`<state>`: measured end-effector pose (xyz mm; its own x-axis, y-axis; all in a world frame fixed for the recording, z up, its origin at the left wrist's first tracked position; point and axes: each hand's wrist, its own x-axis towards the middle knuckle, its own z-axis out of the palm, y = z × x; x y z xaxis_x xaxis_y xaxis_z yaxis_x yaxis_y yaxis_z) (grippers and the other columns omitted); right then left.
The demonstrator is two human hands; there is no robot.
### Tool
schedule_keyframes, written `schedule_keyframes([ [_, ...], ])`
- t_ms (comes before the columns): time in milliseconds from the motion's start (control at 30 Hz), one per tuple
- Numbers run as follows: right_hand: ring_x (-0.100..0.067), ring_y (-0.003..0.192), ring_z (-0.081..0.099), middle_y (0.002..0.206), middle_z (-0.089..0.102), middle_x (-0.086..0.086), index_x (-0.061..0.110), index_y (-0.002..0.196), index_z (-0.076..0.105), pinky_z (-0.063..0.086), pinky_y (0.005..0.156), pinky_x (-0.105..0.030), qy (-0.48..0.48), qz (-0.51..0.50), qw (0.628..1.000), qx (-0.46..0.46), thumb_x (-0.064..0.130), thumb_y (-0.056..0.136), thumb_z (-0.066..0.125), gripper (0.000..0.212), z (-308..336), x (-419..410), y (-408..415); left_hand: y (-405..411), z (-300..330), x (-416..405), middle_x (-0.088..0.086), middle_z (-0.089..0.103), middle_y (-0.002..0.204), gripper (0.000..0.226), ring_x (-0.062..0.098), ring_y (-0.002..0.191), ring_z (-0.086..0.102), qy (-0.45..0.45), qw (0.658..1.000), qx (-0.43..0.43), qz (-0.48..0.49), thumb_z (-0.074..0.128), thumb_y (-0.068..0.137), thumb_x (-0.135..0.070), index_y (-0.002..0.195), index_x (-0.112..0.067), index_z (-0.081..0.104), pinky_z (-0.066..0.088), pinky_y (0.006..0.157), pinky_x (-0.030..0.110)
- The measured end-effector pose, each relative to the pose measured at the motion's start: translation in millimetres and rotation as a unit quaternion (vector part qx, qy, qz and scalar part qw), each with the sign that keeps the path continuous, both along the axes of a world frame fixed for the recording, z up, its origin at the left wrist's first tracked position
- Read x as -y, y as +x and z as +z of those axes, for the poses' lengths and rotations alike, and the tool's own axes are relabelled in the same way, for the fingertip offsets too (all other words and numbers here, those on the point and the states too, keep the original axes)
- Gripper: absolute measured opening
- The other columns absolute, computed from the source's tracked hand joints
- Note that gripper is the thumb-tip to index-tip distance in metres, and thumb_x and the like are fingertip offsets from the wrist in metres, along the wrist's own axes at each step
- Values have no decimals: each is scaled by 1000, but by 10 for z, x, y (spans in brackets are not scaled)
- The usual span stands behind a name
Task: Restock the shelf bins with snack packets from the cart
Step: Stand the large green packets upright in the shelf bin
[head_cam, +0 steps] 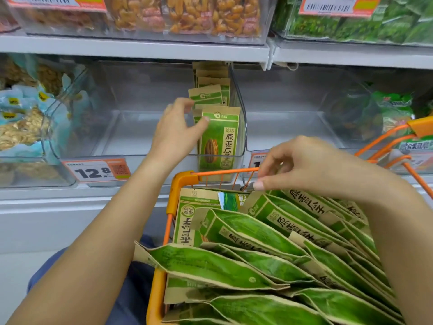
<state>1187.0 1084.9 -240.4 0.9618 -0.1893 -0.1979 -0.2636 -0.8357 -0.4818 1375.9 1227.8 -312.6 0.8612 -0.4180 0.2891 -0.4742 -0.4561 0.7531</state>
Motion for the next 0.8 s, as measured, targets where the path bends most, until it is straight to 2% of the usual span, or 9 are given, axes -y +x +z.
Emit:
schedule_keyframes([
  [67, 1, 69, 63, 76, 69, 13, 30, 78, 67, 53, 72, -25, -18, 26, 996, -85, 59, 63, 73, 33, -46, -47, -67, -33, 51, -52, -2, 55, 122, 29, 7, 108, 50, -54, 998, 24, -1, 60, 92, -33, 120, -24, 59, 36, 84, 20],
  [133, -4, 71, 59, 74, 63, 11, 27, 72, 59, 49, 70, -29, -123, 59, 984, -110, 53, 77, 69, 28, -146, -87, -59, -44, 56, -95, -4, 60, 116, 15, 5, 105, 52, -80, 996, 29, -11, 58, 93, -29, 106, -29, 64, 38, 83, 14],
  [233, -13, 66, 50, 64, 54, 5, 20, 66, 55, 35, 61, -31, -205, 55, 977, -18, 44, 93, 54, 36, -169, -78, 9, -91, 67, -135, -8, 68, 102, 11, 6, 97, 61, -131, 989, -7, -71, 58, 93, -22, 97, -28, 67, 49, 87, 24],
  [333, -13, 59, 48, 61, 54, -10, 7, 73, 62, 36, 56, -33, -16, -47, 988, 147, 34, 96, 54, 36, -113, 67, 120, -185, 118, -115, -8, 70, 87, 15, 7, 81, 66, -153, 970, -64, -175, 56, 96, -15, 93, -24, 68, 54, 75, 24],
  [433, -17, 62, 54, 70, 58, -21, -5, 82, 62, 48, 50, -30, 181, -137, 936, 267, 24, 98, 53, 35, -97, 123, 287, -293, 187, -87, -1, 72, 81, 21, 11, 69, 67, -180, 927, -238, -229, 52, 98, -34, 97, -19, 67, 55, 61, 25],
  [500, -16, 61, 58, 68, 62, -10, -4, 81, 64, 51, 52, -31, 203, -171, 915, 303, 23, 98, 53, 34, -116, 84, 404, -306, 207, -90, 1, 73, 81, 32, 13, 65, 65, -178, 900, -304, -255, 54, 90, -48, 98, -20, 67, 51, 49, 25],
  [567, -16, 61, 63, 69, 67, -6, 3, 77, 68, 53, 54, -31, 217, -186, 905, 315, 24, 97, 54, 32, -133, 48, 516, -301, 207, -91, -1, 73, 84, 31, 14, 66, 63, -150, 907, -279, -279, 60, 83, -44, 101, -21, 67, 44, 43, 23],
  [667, -19, 65, 66, 69, 70, -12, 8, 73, 69, 58, 66, -44, 225, -193, 898, 324, 37, 97, 52, 42, -147, 34, 647, -280, 194, -92, -1, 72, 77, 33, 14, 57, 60, -171, 917, -259, -253, 72, 77, -39, 101, -16, 67, 37, 39, 21],
  [800, -9, 67, 69, 63, 70, 5, 19, 72, 68, 50, 61, -27, 228, -258, 865, 364, 39, 102, 37, 48, -227, 95, 665, -88, 177, -167, -8, 73, 85, 29, 8, 71, 64, -292, 915, -236, -147, 69, 76, -35, 99, -18, 62, 42, 45, 20],
])
